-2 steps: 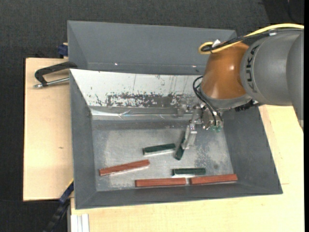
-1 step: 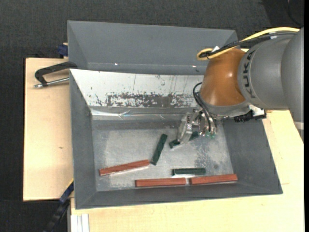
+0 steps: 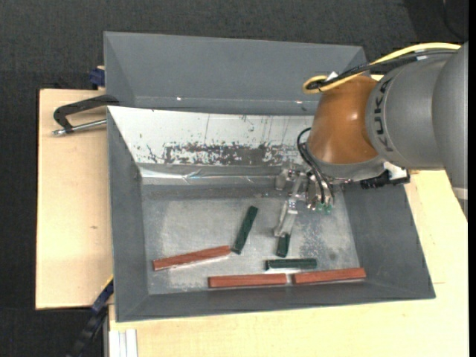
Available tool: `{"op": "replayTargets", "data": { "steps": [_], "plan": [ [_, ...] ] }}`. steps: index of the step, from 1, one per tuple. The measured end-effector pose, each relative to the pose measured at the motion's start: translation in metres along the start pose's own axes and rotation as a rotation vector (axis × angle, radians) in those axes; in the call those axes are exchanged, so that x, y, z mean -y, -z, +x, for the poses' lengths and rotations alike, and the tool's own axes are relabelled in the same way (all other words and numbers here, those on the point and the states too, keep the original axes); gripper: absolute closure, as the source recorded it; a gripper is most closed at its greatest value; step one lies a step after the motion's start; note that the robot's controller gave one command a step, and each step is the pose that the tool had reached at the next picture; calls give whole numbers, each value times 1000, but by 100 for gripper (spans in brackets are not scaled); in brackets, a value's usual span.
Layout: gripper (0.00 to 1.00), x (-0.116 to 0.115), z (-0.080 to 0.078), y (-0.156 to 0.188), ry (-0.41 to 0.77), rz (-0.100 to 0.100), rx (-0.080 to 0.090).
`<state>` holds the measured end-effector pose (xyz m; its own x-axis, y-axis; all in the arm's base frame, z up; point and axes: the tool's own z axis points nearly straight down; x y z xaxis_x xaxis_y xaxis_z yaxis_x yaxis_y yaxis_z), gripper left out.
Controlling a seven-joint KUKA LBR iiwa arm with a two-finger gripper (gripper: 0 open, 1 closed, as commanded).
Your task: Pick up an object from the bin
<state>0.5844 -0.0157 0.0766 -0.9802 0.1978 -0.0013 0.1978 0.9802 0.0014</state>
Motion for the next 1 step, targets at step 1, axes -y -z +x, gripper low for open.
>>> {"op": "replayTargets", "data": {
  "steps": [1],
  "plan": [
    [0,0,0,0,0,0,0]
  ]
}}
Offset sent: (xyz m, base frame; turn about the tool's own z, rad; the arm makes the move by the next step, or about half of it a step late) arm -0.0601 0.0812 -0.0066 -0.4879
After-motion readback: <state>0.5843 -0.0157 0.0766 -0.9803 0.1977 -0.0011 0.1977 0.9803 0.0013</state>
